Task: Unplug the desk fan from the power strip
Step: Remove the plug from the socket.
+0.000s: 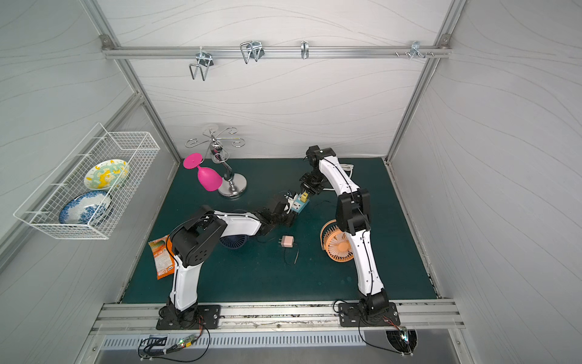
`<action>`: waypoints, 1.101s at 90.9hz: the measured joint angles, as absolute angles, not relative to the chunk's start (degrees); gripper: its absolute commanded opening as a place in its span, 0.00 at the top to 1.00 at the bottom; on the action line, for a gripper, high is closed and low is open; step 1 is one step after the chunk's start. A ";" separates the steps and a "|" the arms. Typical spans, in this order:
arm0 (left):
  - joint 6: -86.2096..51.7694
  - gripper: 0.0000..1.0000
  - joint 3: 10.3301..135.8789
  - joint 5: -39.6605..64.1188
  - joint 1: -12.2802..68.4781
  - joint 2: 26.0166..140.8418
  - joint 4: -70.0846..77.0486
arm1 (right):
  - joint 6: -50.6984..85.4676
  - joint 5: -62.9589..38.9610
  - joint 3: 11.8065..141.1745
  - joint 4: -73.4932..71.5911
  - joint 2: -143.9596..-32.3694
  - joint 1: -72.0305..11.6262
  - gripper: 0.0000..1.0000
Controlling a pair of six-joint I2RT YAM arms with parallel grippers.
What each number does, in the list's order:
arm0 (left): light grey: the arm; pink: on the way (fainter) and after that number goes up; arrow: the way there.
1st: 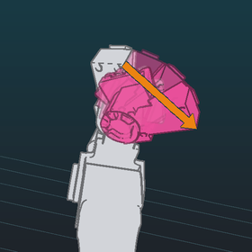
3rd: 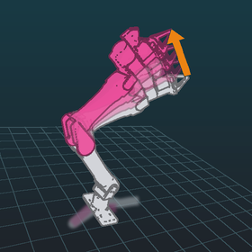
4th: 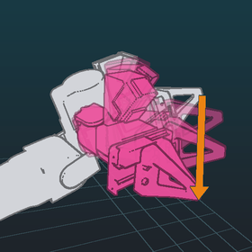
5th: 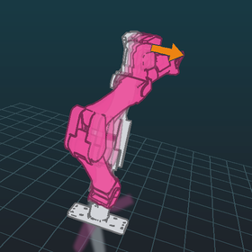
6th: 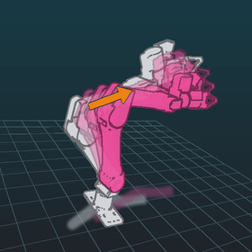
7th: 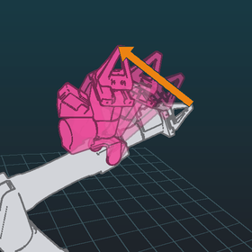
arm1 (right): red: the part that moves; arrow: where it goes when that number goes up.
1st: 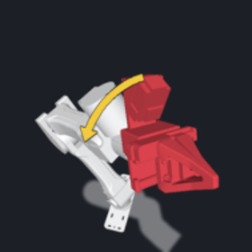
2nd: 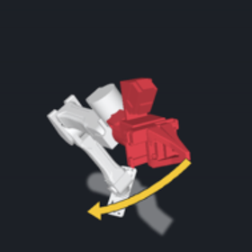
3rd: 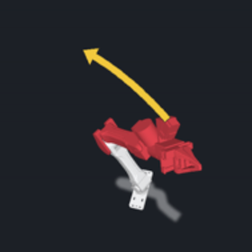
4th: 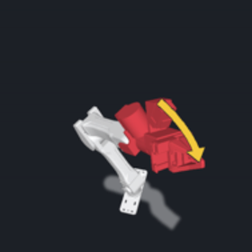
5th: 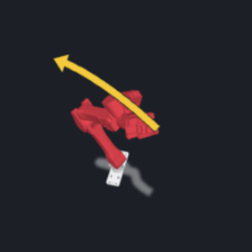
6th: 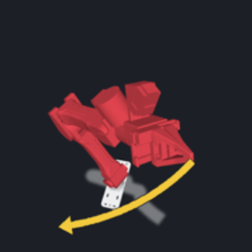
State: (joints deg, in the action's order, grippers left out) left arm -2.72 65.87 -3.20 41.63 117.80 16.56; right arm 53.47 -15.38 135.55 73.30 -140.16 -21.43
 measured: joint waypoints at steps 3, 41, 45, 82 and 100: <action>-2.59 0.89 65.87 -3.20 41.65 117.80 16.56 | 53.54 -15.51 135.55 73.30 -140.16 -21.45 1.00; -3.27 0.91 65.87 -3.62 41.65 117.69 16.40 | 51.40 -5.98 140.16 76.27 -140.75 -26.02 1.00; -3.53 0.91 65.87 -3.64 41.63 117.69 16.36 | 51.37 -5.91 141.97 77.43 -141.32 -26.09 1.00; -3.77 0.90 65.73 -3.75 42.06 117.69 16.36 | 52.75 -11.03 144.55 77.01 -143.31 -24.53 1.00; -3.75 0.89 65.73 -3.88 42.11 117.69 16.34 | 52.64 -12.16 141.18 75.46 -141.51 -23.31 1.00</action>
State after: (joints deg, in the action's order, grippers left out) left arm -3.75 65.73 -3.88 42.11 117.69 16.34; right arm 52.64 -12.16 141.18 75.46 -141.51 -23.31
